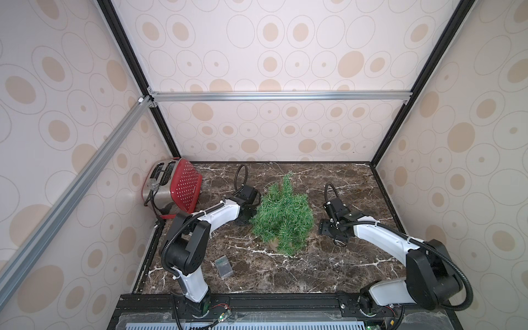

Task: Wrap string light around the christmas tree
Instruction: Pick up the Christmas tree at the center of the board.

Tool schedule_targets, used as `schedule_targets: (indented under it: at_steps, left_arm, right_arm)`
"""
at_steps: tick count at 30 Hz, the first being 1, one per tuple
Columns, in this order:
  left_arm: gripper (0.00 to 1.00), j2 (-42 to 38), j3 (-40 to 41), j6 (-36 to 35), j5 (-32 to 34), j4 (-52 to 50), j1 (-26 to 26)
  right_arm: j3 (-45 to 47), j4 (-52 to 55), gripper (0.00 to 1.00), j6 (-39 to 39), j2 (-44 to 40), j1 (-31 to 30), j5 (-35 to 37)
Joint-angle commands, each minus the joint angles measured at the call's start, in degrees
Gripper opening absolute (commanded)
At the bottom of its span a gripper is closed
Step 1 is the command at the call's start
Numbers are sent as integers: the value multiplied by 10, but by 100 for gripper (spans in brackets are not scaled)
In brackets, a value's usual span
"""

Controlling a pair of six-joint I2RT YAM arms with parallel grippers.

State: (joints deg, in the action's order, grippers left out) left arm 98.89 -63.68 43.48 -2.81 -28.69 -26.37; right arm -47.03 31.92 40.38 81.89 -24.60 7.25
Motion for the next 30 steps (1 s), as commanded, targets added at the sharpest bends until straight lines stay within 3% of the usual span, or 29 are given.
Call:
schedule_targets:
  at_steps: [1, 18, 30]
  left_arm:
    - [5, -14, -7, -11, -4, -15, -2]
    - [7, -31, -8, -30, 1, -23, -2]
    - [7, -42, -10, -38, -1, -30, -2]
  right_arm:
    - [-10, -15, 78, 62, 22, -9, -4]
    - [-6, -32, 63, 236, 73, -16, 25]
    - [-43, -23, 73, 260, 94, -21, 59]
